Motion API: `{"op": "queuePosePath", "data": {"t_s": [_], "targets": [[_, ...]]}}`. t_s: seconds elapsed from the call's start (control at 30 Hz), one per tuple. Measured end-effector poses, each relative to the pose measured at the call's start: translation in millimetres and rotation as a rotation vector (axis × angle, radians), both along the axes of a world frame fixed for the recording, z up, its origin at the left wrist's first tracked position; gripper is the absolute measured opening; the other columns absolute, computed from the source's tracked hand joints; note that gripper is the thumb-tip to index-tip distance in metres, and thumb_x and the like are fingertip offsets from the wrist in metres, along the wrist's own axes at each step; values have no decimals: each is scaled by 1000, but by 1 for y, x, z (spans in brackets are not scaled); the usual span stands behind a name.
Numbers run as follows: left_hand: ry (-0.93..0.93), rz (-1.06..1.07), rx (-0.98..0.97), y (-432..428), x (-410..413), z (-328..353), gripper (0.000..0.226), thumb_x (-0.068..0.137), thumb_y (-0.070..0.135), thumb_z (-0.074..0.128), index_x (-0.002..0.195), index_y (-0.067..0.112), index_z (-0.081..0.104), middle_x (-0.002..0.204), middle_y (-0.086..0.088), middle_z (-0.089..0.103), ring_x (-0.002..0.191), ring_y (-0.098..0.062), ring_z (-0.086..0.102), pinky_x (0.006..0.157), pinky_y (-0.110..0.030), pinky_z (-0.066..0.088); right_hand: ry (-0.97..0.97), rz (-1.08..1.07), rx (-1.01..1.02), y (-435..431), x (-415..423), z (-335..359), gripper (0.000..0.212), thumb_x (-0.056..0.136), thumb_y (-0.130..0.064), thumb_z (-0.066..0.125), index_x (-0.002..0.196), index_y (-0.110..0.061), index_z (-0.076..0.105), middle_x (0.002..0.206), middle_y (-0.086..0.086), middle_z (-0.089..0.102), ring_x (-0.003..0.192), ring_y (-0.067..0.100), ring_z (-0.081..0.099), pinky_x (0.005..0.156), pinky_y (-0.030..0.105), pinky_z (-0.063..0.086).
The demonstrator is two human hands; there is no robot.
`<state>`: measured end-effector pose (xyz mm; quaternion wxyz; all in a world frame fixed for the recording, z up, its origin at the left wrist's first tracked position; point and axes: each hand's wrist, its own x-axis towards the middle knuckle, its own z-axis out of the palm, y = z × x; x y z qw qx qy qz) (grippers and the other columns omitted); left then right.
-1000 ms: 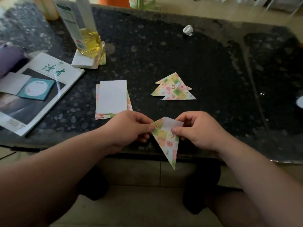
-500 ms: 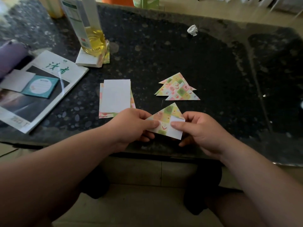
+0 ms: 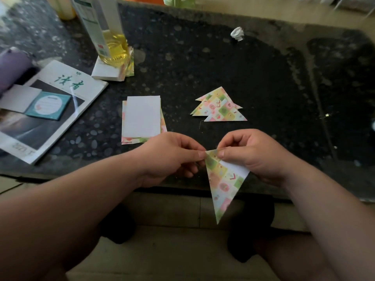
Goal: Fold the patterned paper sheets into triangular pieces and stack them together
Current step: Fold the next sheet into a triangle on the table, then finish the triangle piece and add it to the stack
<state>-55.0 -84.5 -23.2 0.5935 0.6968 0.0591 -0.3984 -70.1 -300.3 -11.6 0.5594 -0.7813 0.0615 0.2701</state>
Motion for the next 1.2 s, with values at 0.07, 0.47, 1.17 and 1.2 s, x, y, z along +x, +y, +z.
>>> {"op": "queuePosePath", "data": {"t_s": [0.07, 0.47, 1.17, 1.2], "targets": [[36, 28, -62, -2, -3, 0, 8, 92, 6, 71, 87, 7, 77, 82, -14, 73, 71, -19, 68, 64, -28, 56, -26, 16, -21, 1, 0, 0, 5, 89, -5, 75, 86, -9, 76, 83, 10, 75, 75, 18, 69, 66, 31, 54], [73, 187, -23, -4, -1, -8, 3, 92, 1, 71, 91, -1, 69, 85, -22, 74, 70, -27, 72, 68, -40, 61, -13, -114, -109, -3, 4, -12, 10, 87, -12, 81, 96, -11, 77, 90, 2, 80, 86, 17, 78, 85, 44, 63], [112, 459, -282, -4, 3, -2, 18, 90, -14, 61, 83, -2, 73, 77, -20, 69, 65, -24, 69, 60, -32, 61, -23, -228, 286, 5, 1, -10, 27, 96, 8, 59, 95, -11, 78, 92, 4, 80, 82, 12, 76, 54, 16, 53], [109, 454, -297, -3, 3, -2, 19, 90, -14, 59, 84, -2, 73, 75, -19, 68, 65, -24, 69, 61, -32, 61, -44, -226, 282, 5, 0, -10, 32, 96, 8, 58, 88, -14, 80, 89, 2, 80, 80, 11, 76, 54, 15, 53]]}}
